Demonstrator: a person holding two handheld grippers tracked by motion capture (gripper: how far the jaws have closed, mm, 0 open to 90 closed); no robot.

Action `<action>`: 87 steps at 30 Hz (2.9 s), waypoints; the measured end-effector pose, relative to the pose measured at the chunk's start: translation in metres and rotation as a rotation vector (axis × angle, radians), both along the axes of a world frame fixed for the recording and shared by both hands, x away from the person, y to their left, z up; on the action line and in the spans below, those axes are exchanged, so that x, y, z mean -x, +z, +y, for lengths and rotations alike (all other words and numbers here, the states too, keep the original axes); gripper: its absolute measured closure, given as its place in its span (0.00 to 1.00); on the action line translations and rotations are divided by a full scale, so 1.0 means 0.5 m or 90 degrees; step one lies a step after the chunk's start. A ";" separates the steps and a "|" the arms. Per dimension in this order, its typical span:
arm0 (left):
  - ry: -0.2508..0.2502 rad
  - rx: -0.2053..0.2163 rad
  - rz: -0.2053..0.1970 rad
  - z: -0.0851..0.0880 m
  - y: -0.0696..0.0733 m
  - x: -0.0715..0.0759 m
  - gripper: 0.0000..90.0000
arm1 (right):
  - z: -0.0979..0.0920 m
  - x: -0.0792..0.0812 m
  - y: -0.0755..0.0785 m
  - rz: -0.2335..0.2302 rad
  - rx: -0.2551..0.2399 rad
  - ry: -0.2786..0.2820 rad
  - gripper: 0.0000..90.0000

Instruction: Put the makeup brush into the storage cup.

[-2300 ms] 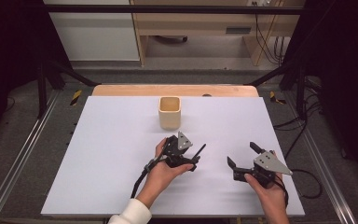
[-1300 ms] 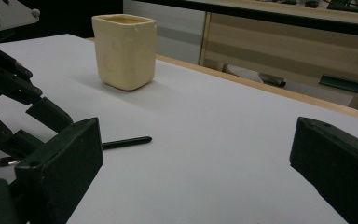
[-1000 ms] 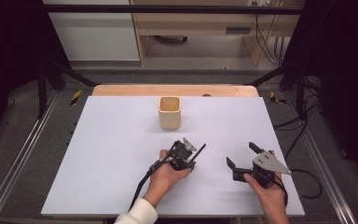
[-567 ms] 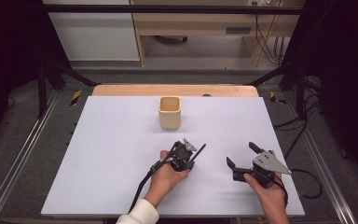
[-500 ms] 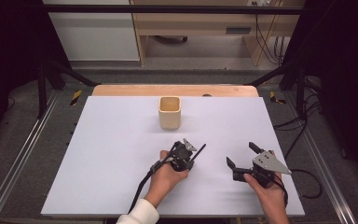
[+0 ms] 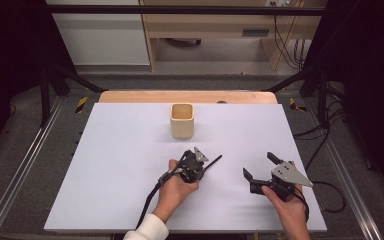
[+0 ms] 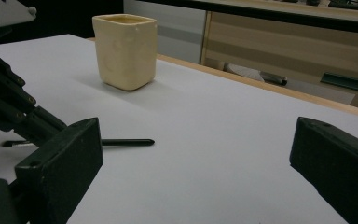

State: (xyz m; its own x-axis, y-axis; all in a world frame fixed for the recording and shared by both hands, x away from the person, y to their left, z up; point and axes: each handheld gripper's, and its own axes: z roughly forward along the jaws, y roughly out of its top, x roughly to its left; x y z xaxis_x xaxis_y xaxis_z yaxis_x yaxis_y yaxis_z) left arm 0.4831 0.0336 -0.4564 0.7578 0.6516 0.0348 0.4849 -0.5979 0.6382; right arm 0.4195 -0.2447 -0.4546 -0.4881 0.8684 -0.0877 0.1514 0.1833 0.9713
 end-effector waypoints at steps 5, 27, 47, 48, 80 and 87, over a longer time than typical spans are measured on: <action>-0.003 0.009 0.001 0.017 0.006 -0.003 0.93 | 0.003 0.000 0.001 -0.002 0.007 0.002 0.03; -0.023 0.031 -0.012 0.057 0.053 -0.007 0.93 | 0.020 0.001 -0.001 -0.002 0.027 0.019 0.03; -0.044 0.050 -0.030 0.079 0.094 -0.006 0.93 | 0.045 0.005 -0.001 -0.005 0.061 0.044 0.04; -0.048 0.049 -0.031 0.080 0.095 -0.006 0.93 | 0.047 0.005 0.000 -0.007 0.064 0.046 0.04; -0.081 0.047 -0.032 0.110 0.135 -0.003 0.93 | 0.142 -0.001 0.015 -0.057 0.244 0.054 0.11; -0.090 0.036 -0.033 0.115 0.149 -0.004 0.93 | 0.164 -0.007 0.010 -0.024 0.298 0.058 0.12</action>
State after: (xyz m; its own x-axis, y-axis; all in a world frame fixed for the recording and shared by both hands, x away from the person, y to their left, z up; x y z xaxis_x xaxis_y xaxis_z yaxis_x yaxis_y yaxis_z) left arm 0.4853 0.0912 -0.3819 0.8401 0.5408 0.0420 0.3643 -0.6198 0.6951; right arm 0.4228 -0.1627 -0.4494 -0.5490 0.6857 -0.4780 0.0808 0.6127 0.7861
